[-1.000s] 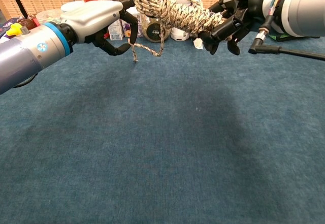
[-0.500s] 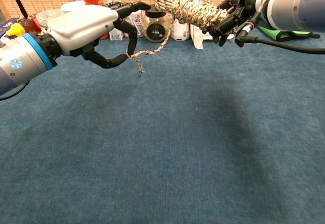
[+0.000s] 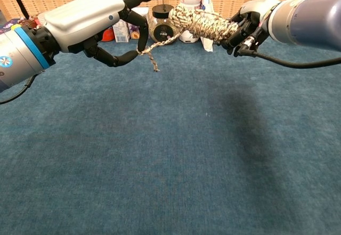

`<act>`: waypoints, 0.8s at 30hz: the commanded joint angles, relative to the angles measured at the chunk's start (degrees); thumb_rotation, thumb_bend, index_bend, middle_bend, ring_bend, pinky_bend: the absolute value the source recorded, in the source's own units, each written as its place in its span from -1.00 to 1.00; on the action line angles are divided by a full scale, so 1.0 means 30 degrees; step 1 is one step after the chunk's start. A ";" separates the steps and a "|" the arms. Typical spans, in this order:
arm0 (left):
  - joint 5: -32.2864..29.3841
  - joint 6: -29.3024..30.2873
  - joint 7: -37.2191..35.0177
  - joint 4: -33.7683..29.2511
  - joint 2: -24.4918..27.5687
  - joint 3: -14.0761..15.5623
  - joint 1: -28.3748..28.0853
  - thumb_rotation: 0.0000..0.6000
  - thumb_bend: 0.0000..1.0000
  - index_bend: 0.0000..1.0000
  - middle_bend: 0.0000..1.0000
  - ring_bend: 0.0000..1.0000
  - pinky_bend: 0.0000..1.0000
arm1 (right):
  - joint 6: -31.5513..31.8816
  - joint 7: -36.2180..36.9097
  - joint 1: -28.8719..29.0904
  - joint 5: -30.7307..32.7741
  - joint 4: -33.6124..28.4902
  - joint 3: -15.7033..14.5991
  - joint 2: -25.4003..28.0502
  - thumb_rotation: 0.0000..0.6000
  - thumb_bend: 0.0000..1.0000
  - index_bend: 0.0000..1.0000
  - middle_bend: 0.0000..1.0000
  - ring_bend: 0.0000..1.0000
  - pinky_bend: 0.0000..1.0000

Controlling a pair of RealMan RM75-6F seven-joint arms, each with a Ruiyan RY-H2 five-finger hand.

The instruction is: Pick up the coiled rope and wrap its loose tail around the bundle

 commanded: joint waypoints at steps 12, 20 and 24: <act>0.0841 0.0106 0.0275 -0.1336 0.0498 0.0181 0.0213 1.00 -0.14 0.30 -1.00 -1.00 -1.00 | 0.0031 -0.1131 0.0062 0.0766 0.2048 0.0538 -0.1041 1.00 0.61 0.29 0.28 0.03 0.44; 0.0983 0.0026 0.0391 -0.1664 0.0637 0.0075 0.0266 1.00 -0.14 0.30 -1.00 -1.00 -1.00 | -0.0245 -0.1429 -0.0156 0.0983 0.2655 0.0901 -0.1180 1.00 0.61 0.29 0.28 0.03 0.44; 0.0774 -0.0185 0.0434 -0.1597 0.0568 -0.0109 0.0241 1.00 -0.14 0.30 -1.00 -1.00 -1.00 | -0.0268 -0.1532 -0.0279 0.0876 0.2524 0.0958 -0.1157 1.00 0.62 0.29 0.28 0.03 0.44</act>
